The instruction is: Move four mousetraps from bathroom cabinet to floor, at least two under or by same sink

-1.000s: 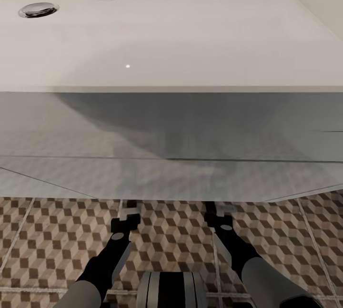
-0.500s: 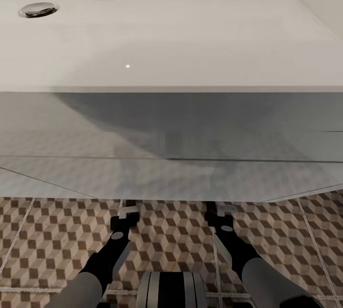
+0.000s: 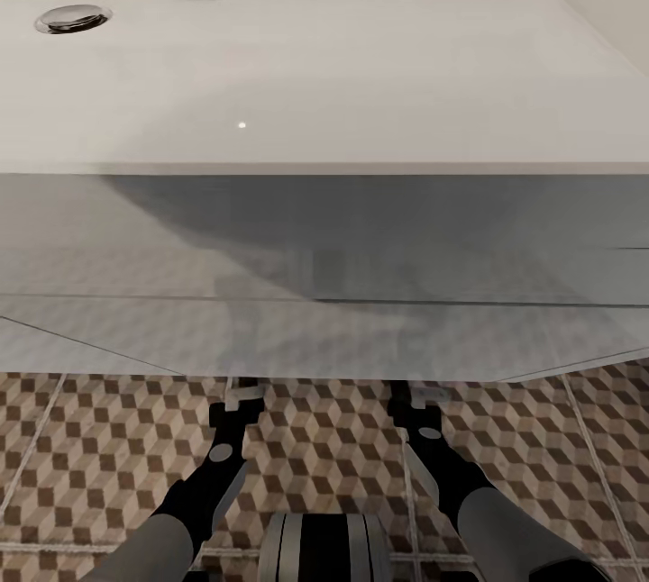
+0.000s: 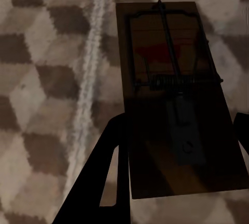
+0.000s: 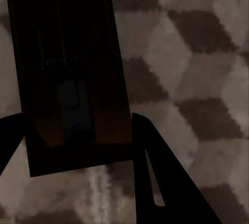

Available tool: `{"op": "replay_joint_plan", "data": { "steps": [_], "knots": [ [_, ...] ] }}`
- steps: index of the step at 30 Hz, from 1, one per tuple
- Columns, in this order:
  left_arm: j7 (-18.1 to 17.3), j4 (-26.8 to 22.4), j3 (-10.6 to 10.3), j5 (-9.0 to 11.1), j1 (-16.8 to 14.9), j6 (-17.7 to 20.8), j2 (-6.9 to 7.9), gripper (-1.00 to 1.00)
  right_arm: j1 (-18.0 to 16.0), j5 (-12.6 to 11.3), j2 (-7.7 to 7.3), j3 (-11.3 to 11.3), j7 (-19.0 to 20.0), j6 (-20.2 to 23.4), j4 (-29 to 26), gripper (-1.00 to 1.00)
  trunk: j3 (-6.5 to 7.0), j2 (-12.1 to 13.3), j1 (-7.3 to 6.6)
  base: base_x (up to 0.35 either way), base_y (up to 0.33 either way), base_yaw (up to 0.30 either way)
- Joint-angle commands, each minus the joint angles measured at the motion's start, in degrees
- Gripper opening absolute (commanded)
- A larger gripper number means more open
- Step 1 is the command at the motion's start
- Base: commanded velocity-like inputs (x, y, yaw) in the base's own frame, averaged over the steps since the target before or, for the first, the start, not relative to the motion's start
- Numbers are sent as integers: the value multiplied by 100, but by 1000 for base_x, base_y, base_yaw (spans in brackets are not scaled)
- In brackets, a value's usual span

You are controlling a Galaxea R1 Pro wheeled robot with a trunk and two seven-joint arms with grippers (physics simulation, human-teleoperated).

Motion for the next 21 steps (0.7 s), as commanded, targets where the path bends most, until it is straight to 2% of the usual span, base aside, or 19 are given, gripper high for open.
{"op": "replay_joint_plan", "data": {
  "steps": [1,14,16,21],
  "knots": [
    [72,12,-37,-19,-3,-23,4,-100,-3,-79,-4,46,-32,-22,2,-100,-3,-1,-1,0,0,0],
    [62,64,-34,-35,-5,-39,-14,-100,-3,-73,-19,44,-32,-24,4,-100,-3,-1,-1,0,0,0],
    [54,70,-38,-77,-6,-15,-22,-100,-3,-72,-24,42,-37,-24,4,-100,-3,-1,-1,0,0,0],
    [63,79,-36,-343,-8,26,-45,-100,-3,-71,-37,39,-37,-24,4,-100,-3,-1,-1,-39,0,0]
  ]
}}
